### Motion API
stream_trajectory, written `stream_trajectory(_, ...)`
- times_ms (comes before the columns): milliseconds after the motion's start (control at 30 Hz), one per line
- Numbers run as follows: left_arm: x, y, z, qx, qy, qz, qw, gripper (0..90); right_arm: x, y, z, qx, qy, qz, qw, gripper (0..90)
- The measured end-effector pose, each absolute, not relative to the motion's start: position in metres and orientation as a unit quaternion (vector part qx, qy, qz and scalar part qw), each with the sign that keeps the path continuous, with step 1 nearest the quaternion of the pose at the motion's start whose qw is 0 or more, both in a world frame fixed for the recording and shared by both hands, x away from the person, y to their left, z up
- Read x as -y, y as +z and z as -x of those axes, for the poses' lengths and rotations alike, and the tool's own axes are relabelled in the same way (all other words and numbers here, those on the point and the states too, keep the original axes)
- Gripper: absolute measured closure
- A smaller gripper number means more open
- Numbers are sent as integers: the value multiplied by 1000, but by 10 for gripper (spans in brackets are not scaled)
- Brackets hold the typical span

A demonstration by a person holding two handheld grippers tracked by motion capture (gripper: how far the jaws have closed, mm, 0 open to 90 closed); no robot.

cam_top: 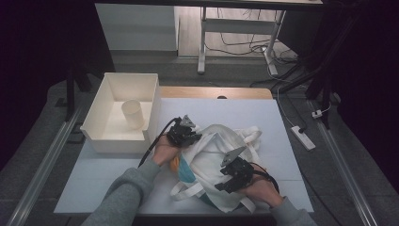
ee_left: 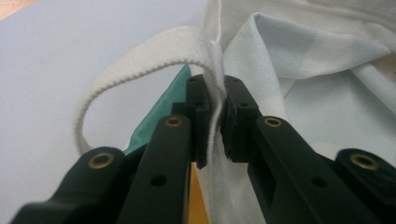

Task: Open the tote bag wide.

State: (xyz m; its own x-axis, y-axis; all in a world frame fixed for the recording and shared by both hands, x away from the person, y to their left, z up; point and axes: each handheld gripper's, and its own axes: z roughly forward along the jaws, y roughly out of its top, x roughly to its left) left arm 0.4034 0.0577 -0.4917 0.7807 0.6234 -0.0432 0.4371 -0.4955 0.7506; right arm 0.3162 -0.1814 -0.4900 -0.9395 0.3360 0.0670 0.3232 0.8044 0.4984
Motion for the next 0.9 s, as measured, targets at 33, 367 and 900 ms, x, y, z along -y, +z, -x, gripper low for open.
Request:
stream_trajectory(33,-58,-492,-403,-310,117,-857,396,806,181,-491,-316,-952,253,-171,16,423)
stream_trajectory(367,-58,-496,-406,-319,118,-856,390,812,190,-485,-301,-950,241,-189,54,835)
stream_trajectory(900,-58,-498,-407,-321,117,-856,387,814,200,-496,-288,-950,240,-196,44,854)
